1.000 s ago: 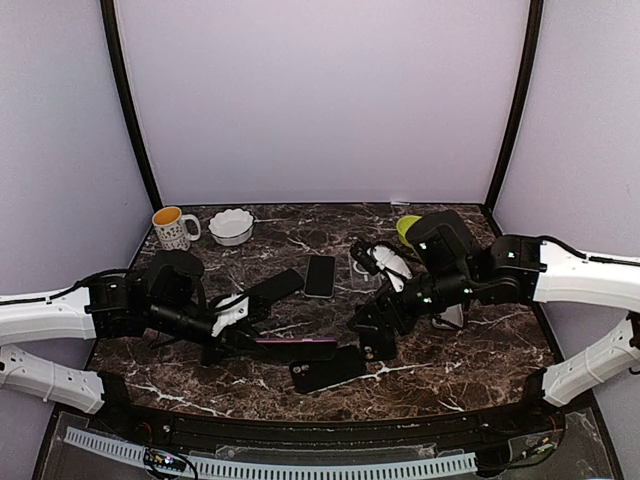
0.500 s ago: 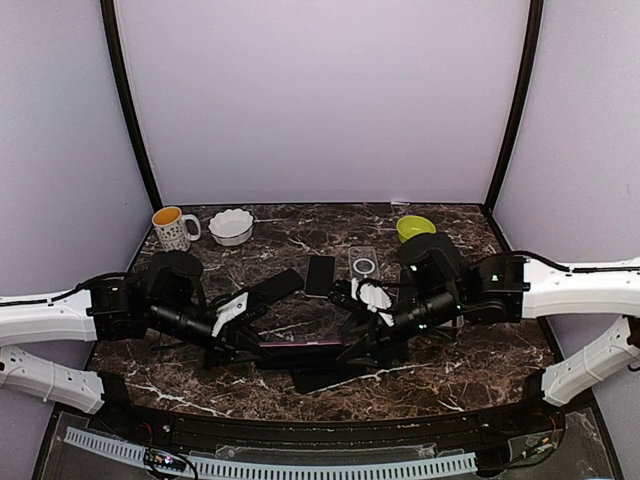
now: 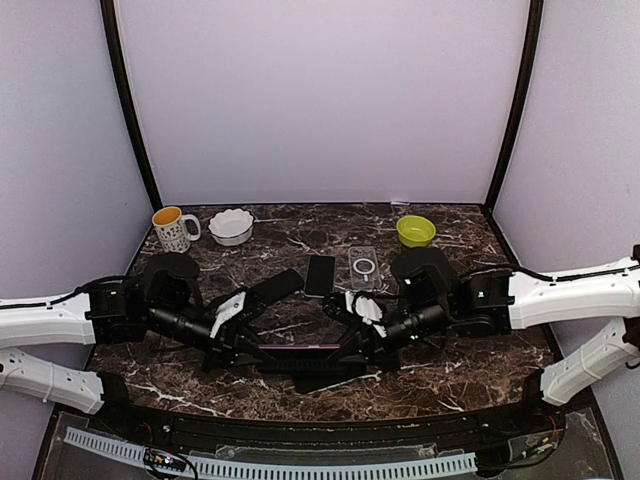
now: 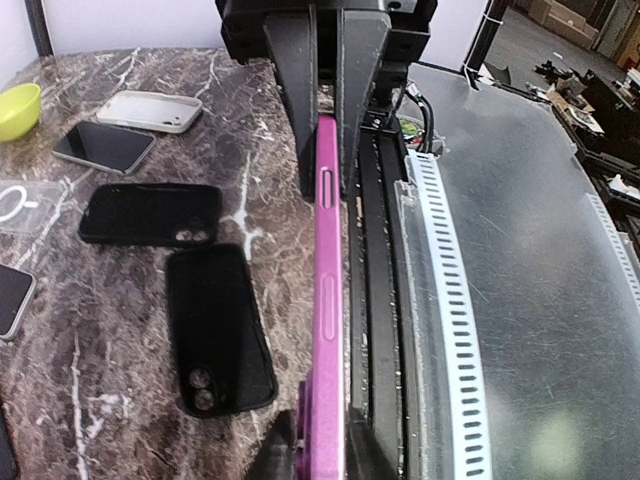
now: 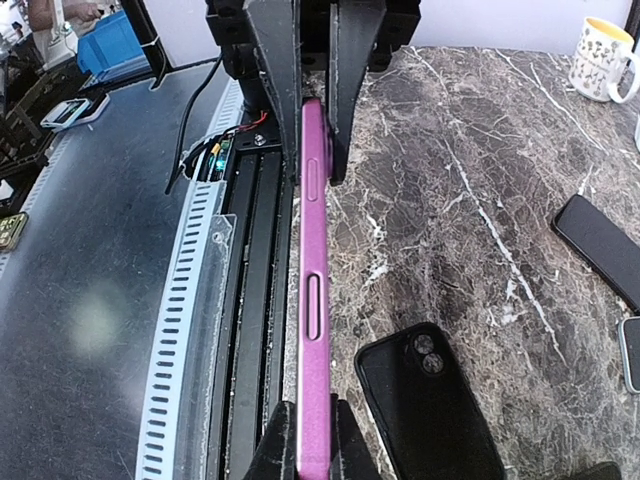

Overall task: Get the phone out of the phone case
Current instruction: Pass from the left arm to the right, then place the phone at the center of the board.

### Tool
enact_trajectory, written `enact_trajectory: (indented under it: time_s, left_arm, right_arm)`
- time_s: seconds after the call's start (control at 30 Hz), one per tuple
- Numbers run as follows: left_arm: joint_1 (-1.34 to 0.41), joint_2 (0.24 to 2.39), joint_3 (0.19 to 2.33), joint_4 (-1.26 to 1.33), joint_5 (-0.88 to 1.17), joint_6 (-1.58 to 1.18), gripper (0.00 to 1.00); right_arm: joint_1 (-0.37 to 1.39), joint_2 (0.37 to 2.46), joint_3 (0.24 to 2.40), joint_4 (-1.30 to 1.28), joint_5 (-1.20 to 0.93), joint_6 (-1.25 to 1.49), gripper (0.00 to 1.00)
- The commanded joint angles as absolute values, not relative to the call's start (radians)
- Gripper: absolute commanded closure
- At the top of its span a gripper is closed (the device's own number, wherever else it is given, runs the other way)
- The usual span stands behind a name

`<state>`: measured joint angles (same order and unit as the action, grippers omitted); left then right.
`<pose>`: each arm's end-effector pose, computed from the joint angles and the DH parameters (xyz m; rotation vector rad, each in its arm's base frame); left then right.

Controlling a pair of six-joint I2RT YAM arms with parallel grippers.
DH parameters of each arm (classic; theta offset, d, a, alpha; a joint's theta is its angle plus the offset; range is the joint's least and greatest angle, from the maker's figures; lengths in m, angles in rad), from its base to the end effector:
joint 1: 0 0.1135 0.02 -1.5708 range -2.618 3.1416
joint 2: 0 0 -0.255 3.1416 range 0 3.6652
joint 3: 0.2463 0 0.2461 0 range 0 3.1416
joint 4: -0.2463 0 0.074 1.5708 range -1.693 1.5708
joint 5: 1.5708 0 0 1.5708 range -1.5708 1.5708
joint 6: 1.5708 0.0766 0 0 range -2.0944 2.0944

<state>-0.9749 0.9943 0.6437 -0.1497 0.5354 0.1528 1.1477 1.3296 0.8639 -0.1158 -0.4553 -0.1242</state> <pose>0.1071 -0.2276 0.2346 1.4368 1.6215 -1.0443 0.1001 0.3044 0.2291 -1.5759 1.6573 1.0578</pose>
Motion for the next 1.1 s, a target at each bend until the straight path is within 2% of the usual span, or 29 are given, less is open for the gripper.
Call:
enact_trajectory:
  time_s: [0.0,0.03,0.1,0.27,0.37,0.5,0.7,0.87,1.07]
  left_arm:
    - [-0.971,0.957,0.635,-0.08,0.509,0.112,0.59]
    - [-0.971,0.946,0.633,-0.088,0.497,0.103,0.27]
    - [-0.971,0.922,0.624,-0.099,0.468,0.089,0.05]
    - [-0.971,0.865,0.598,-0.138,0.26,0.011,0.01]
    - [-0.971,0.828,0.614,-0.231,0.085,-0.056,0.01]
    - [-0.971,0.776,0.632,-0.33,-0.039,-0.111,0.01]
    - [-0.971,0.715,0.655,-0.433,-0.073,-0.173,0.01]
    - [-0.971,0.679,0.682,-0.521,-0.148,-0.268,0.01]
    - [-0.974,0.622,0.636,-0.47,-0.143,-0.254,0.01]
  right_arm:
    - [1.154,1.274,0.826,0.046,-0.462,-0.09,1.0]
    - [1.152,1.267,0.818,0.06,-0.436,-0.08,1.0]
    - [1.14,1.259,0.81,0.073,-0.383,-0.048,1.0]
    - [1.054,1.303,0.82,0.079,-0.377,0.093,1.0]
    - [1.011,1.371,0.851,0.059,-0.405,0.128,1.0]
    - [0.953,1.498,0.934,0.015,-0.49,0.132,1.0]
    - [0.884,1.746,1.136,-0.091,-0.691,0.108,1.0]
    - [0.884,1.917,1.29,-0.203,-0.766,0.026,1.0]
    - [0.885,2.067,1.406,-0.223,-0.814,0.039,1.0]
